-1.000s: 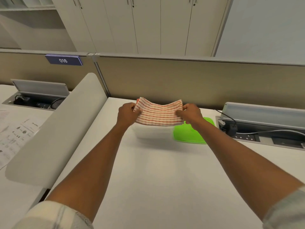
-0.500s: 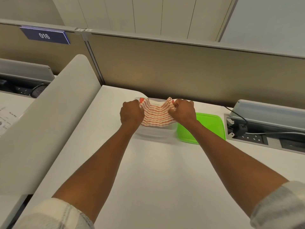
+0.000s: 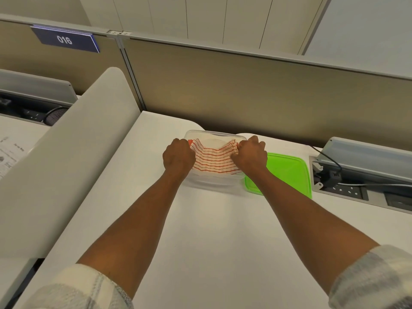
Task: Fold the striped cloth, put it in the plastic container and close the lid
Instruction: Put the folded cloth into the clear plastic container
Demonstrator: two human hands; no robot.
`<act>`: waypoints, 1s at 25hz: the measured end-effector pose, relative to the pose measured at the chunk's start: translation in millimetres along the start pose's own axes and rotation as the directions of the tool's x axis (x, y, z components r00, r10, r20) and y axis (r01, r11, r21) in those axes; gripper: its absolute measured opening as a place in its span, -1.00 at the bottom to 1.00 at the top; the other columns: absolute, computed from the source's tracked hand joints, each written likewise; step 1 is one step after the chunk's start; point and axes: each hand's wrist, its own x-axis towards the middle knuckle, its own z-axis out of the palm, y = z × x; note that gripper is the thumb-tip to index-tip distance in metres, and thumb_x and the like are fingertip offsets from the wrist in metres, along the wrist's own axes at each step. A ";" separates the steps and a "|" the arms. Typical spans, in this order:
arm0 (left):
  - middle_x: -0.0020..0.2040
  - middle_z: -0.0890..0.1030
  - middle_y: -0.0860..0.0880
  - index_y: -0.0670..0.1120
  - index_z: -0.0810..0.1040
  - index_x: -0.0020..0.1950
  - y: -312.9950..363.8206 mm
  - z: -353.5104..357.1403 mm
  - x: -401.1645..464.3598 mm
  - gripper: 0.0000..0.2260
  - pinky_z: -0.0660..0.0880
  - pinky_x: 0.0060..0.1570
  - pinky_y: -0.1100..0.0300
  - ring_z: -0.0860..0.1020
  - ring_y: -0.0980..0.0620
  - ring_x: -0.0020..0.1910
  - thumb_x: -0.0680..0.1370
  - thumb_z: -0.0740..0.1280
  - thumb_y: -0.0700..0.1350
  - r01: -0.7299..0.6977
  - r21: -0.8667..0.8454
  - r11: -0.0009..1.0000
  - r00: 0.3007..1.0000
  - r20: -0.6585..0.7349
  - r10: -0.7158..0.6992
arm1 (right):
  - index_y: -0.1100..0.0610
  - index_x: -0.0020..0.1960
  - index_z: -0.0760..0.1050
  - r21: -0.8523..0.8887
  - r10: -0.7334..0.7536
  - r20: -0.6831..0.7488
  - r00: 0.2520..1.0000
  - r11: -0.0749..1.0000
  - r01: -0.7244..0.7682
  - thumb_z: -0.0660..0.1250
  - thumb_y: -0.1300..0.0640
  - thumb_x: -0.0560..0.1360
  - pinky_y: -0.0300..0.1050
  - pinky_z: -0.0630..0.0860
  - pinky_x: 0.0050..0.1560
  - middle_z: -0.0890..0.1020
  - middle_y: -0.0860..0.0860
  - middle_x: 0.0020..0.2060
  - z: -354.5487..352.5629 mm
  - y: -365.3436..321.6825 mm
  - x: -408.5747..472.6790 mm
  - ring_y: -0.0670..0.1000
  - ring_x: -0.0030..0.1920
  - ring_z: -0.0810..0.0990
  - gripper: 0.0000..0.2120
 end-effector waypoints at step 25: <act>0.28 0.53 -0.09 -0.09 0.45 0.34 76.0 9.9 -68.3 -0.61 0.43 0.11 0.01 0.49 -0.12 0.19 0.49 0.27 -0.17 -0.658 0.147 0.738 0.663 -0.351 0.661 | 0.11 0.22 0.46 0.287 -0.204 -0.162 0.965 0.926 0.244 0.40 0.09 0.48 0.06 0.48 0.15 0.51 0.07 0.22 -28.5 100.6 -26.4 0.14 0.22 0.48 -0.66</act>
